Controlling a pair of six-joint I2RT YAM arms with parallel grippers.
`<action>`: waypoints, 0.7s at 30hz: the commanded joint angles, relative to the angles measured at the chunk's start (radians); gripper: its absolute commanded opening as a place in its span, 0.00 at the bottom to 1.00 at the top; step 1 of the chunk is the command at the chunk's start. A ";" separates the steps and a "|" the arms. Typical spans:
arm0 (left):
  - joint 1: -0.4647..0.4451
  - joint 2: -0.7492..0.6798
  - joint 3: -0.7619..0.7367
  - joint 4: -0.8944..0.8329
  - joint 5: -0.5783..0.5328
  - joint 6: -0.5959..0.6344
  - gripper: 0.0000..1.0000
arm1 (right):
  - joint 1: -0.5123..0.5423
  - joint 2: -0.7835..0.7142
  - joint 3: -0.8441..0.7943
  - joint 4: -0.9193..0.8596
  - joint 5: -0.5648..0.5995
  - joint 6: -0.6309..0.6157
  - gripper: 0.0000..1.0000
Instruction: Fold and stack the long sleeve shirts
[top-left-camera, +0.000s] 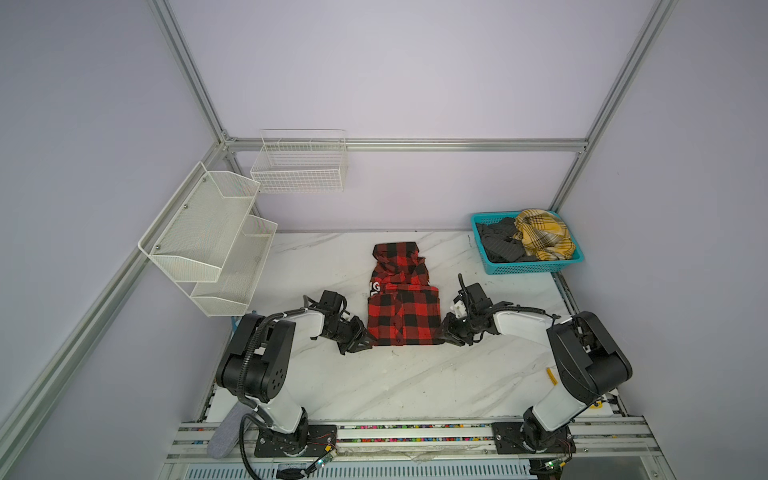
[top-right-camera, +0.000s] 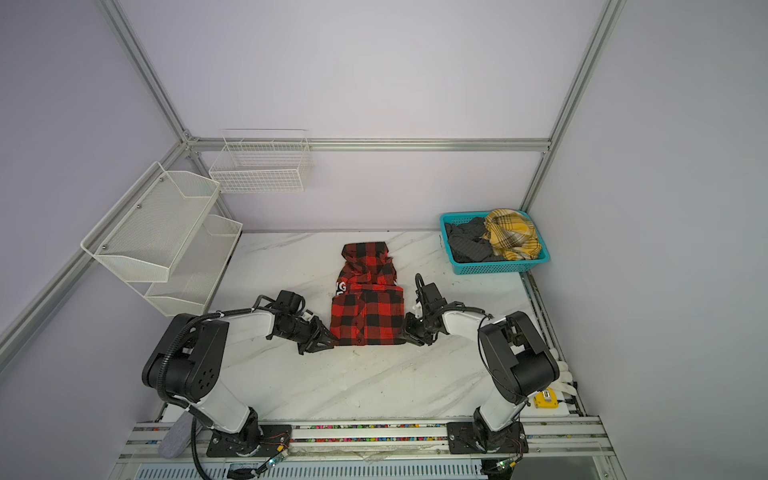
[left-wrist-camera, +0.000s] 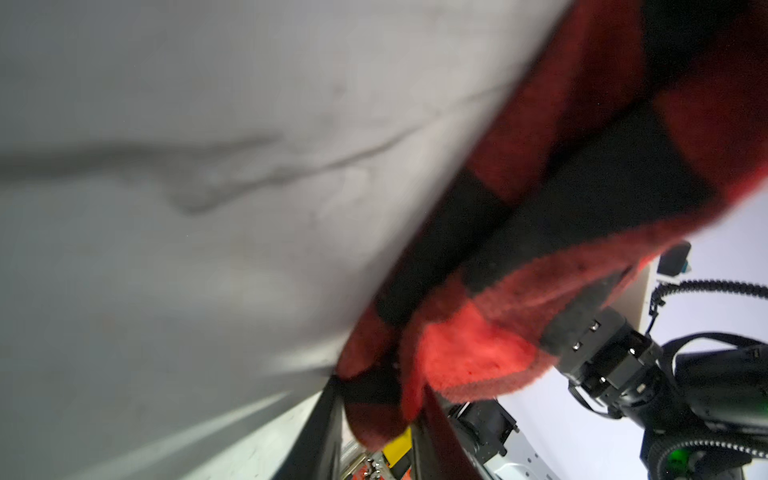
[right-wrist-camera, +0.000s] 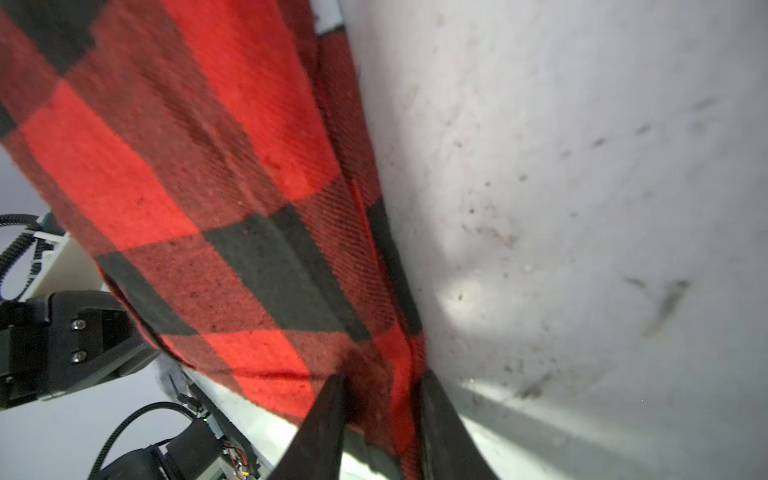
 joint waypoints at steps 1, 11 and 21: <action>0.002 0.050 -0.050 -0.079 -0.234 0.009 0.14 | -0.002 0.023 -0.014 -0.036 0.048 0.005 0.25; 0.002 0.068 -0.037 -0.036 -0.200 0.021 0.00 | 0.009 0.023 -0.001 -0.025 0.015 -0.003 0.12; 0.002 -0.038 -0.065 -0.059 -0.182 0.052 0.00 | 0.024 -0.084 0.033 -0.042 0.043 0.027 0.00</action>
